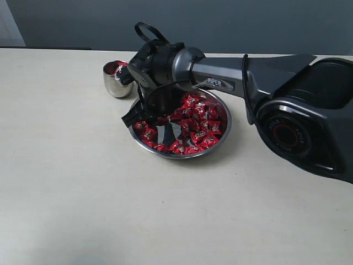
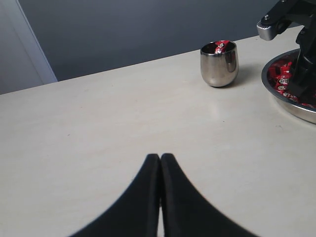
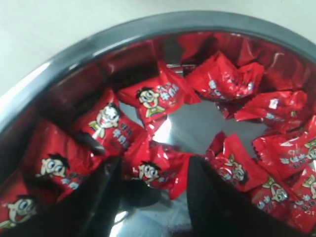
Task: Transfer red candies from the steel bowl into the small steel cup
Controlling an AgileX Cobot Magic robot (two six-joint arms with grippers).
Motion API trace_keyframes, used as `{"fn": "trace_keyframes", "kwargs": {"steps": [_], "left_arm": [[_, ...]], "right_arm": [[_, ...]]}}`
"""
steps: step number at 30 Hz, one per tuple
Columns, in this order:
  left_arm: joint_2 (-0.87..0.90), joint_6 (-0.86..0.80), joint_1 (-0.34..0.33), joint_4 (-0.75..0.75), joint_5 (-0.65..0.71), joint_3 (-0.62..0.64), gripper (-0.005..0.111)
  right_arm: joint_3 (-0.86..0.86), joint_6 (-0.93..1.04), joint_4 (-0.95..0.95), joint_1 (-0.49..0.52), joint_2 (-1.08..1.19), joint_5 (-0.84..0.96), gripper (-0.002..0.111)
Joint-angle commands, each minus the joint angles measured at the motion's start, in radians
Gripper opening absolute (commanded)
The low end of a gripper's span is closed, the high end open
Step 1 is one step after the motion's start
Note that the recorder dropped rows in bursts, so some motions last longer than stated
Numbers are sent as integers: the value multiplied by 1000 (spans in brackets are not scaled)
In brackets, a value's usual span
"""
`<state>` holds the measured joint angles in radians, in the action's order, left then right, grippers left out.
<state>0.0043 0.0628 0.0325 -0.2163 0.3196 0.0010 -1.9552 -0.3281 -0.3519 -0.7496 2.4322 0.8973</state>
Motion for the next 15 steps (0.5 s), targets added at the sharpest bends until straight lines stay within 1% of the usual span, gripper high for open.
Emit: {"fn": "trace_keyframes", "kwargs": {"steps": [1,4,6,7,10,11,13,15], "left_arm": [[-4,5,0,-1,-7,-1,0],[-4,5,0,-1,-7,-1,0],[-4,5,0,-1,-7,-1,0],[-4,5,0,-1,-7,-1,0],[-4,5,0,-1,-7,-1,0],[-4,5,0,-1,-7,-1,0],[-4,5,0,-1,-7,-1,0],[-4,5,0,-1,-7,-1,0]], "right_arm": [[-4,5,-2,5,0,5,42],[-4,5,-2,5,7,5,42],[-4,5,-2,5,7,6,38],[-4,5,-2,5,7,6,34],[-4,5,-2,5,7,8,16],[-4,3,-2,5,7,8,8],[-4,3,-2,5,7,13,-1],[-4,-4,-2,5,4,17,-1]]}}
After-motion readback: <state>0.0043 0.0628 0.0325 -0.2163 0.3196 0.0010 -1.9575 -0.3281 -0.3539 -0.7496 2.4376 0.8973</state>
